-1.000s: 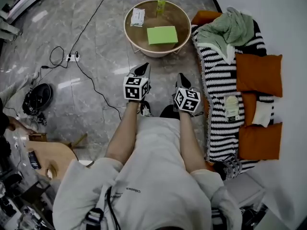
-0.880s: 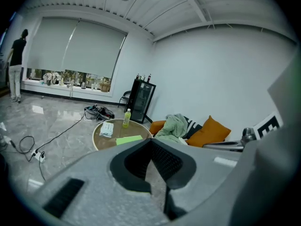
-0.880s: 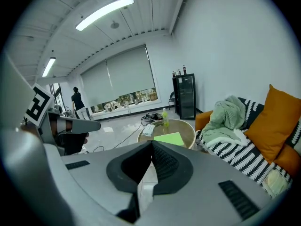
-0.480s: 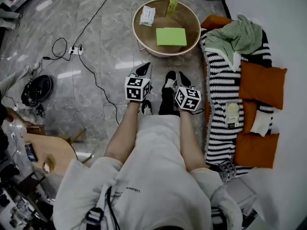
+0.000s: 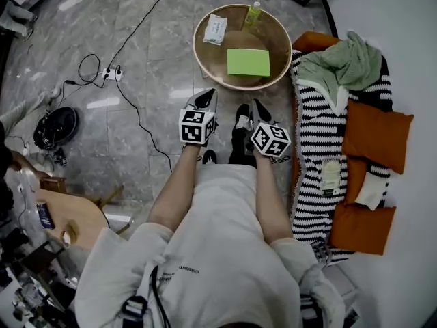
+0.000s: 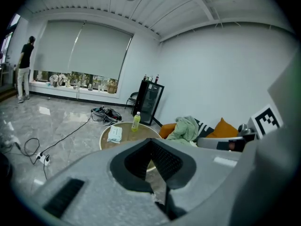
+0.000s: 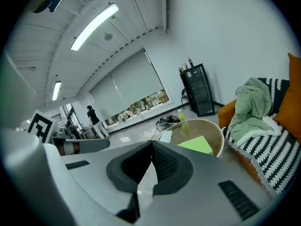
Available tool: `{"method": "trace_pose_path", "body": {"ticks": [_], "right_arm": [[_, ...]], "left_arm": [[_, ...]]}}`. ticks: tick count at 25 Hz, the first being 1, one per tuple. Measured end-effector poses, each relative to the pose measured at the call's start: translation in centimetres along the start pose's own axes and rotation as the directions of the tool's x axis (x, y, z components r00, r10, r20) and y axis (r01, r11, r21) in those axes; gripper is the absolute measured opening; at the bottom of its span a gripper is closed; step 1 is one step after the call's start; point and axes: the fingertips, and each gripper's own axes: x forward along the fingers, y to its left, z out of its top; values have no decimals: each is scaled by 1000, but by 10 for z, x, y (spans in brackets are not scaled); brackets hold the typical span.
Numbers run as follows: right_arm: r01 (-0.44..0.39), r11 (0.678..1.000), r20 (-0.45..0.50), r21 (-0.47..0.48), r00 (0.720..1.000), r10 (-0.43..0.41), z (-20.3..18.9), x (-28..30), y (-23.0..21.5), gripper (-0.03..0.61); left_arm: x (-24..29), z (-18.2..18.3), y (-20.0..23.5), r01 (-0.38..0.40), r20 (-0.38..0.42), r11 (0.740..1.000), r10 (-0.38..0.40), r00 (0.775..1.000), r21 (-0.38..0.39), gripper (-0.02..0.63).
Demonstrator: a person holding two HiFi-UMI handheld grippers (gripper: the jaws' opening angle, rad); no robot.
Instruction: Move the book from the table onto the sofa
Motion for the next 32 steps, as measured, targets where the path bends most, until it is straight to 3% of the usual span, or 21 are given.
{"method": "trace_pose_path", "body": {"ticks": [6, 13, 17, 24, 28, 32], "right_arm": [[22, 1000, -3, 19, 1000, -22, 32, 39, -40, 6], [-27, 999, -67, -43, 997, 24, 63, 87, -57, 6], [-107, 992, -138, -63, 986, 97, 71, 116, -61, 6], [-187, 978, -200, -93, 966, 165, 90, 164, -65, 6], [-215, 965, -232, -150, 957, 177, 105, 182, -78, 6], [-138, 990, -188, -30, 974, 130, 116, 193, -122, 6]], "left_arm": [[52, 16, -6, 7, -73, 995, 0, 997, 99, 9], [97, 54, 1, -62, -80, 989, 73, 994, 133, 9], [122, 66, 9, -118, -100, 971, 141, 985, 206, 9], [141, 88, 20, -162, -91, 979, 174, 980, 125, 9], [159, 104, 41, -250, -81, 967, 253, 964, 44, 9], [170, 141, 52, -299, -32, 954, 299, 954, 12, 9]]}}
